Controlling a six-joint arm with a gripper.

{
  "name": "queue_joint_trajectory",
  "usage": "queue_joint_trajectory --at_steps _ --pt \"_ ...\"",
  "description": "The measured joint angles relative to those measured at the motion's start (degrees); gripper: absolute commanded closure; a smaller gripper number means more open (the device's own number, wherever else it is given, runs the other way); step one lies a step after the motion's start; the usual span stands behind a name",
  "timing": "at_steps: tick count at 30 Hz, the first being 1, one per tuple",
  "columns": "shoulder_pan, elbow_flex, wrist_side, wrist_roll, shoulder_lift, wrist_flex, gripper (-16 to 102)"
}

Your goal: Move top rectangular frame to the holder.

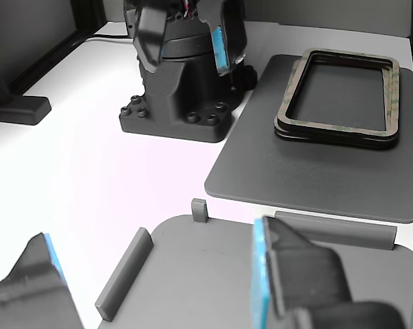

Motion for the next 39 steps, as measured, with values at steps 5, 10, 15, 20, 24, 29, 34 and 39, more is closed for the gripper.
queue_joint_trajectory --at_steps 5,10,15,20,24,29,34,39 --pt "5.3 -5.2 -0.8 0.1 -6.9 2.0 -14" --pt "11.4 -11.7 -0.8 -3.1 -13.2 8.8 -14" --pt "18.2 -17.8 -1.1 -4.0 -18.4 14.7 -14" --pt "23.3 -14.9 -5.5 -6.8 -19.2 11.8 -14" --pt "26.8 -14.5 -5.4 -7.4 -22.8 12.7 -14" --pt "31.0 -15.8 -3.0 -5.9 -27.8 14.1 -14" --pt "33.6 -15.8 -4.1 -7.9 -28.8 15.2 -14" --pt "35.4 -13.0 -5.4 -6.1 -28.0 13.4 -13"
